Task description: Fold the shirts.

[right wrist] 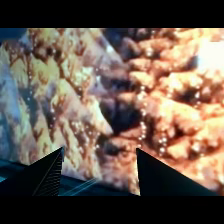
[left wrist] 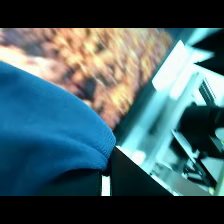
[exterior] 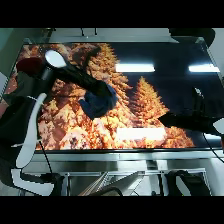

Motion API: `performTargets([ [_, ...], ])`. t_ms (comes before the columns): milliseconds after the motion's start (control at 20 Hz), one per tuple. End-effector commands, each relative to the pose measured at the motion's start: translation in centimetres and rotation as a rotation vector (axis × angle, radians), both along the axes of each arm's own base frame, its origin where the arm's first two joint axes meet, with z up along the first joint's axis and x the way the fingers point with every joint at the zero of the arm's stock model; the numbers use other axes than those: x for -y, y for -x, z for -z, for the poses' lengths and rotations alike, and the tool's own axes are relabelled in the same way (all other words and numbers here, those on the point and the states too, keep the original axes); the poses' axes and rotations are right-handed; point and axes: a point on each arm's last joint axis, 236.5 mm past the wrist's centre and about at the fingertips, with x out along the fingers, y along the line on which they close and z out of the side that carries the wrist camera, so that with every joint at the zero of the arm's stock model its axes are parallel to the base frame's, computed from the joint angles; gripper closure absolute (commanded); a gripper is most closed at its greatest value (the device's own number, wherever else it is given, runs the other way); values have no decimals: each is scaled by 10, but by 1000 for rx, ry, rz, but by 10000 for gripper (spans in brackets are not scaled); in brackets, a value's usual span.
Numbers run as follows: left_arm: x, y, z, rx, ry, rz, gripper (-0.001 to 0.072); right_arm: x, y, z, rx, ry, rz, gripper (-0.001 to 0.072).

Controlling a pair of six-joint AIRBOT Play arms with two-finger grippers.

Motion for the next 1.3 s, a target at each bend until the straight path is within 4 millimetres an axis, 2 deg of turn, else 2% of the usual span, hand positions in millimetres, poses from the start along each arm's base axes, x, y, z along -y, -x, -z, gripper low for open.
performTargets([
  [0, 39, 64, 56, -102, -76, 103, 692, 0, 19, 3, -44, 24, -39, 208],
  [50, 43, 73, 68, -128, -90, 116, 689, 0, 20, 3, -50, 24, -43, 207],
  [100, 44, 76, 75, -144, -99, 123, 470, 0, 20, 3, -50, 24, -44, 207],
  [150, 44, 75, 78, -153, -103, 121, 44, 0, 20, 4, -50, 24, -44, 207],
  [200, 40, 71, 78, -155, -102, 108, 1, 0, 20, 3, -50, 24, -44, 206],
  [300, 21, 52, 67, -146, -91, 51, 1, -1, 20, 3, -40, 26, -59, 205],
  [350, 4, 41, 59, -153, -88, 15, 1, -7, 19, 0, -16, 18, -97, 205],
  [450, -39, 26, 50, -198, -100, -53, 1, -30, 14, -13, 76, -30, -209, 205],
  [500, -62, 19, 56, -223, -128, -114, 1, -45, 9, -18, 127, -52, -269, 205],
  [550, -87, 16, 71, -238, -174, -174, 1, -58, 3, -18, 164, -56, -313, 204],
  [600, -111, 16, 92, -250, -228, -228, 1, -71, -5, -12, 182, -46, -346, 172],
  [650, -135, 20, 116, -272, -284, -281, 0, -86, -13, 0, 183, -39, -374, 45],
  [750, -166, 28, 155, -338, -322, -380, 0, -115, -20, 35, 131, -29, -423, 32],
  [850, -175, 29, 181, -368, -290, -439, 1, -144, -11, 83, 26, -9, -500, 32],
  [950, -167, 23, 197, -374, -224, -463, 0, -164, 3, 121, -76, 11, -571, 33],
  [1000, -162, 19, 203, -373, -195, -469, 1, -172, 7, 131, -105, 15, -596, 33],
  [1100, -144, 8, 211, -386, -141, -459, 1, -185, 6, 138, -119, 19, -626, 33],
  [1250, -125, -12, 217, -368, -129, -420, 1, -193, -11, 124, -73, 12, -626, 53],
])
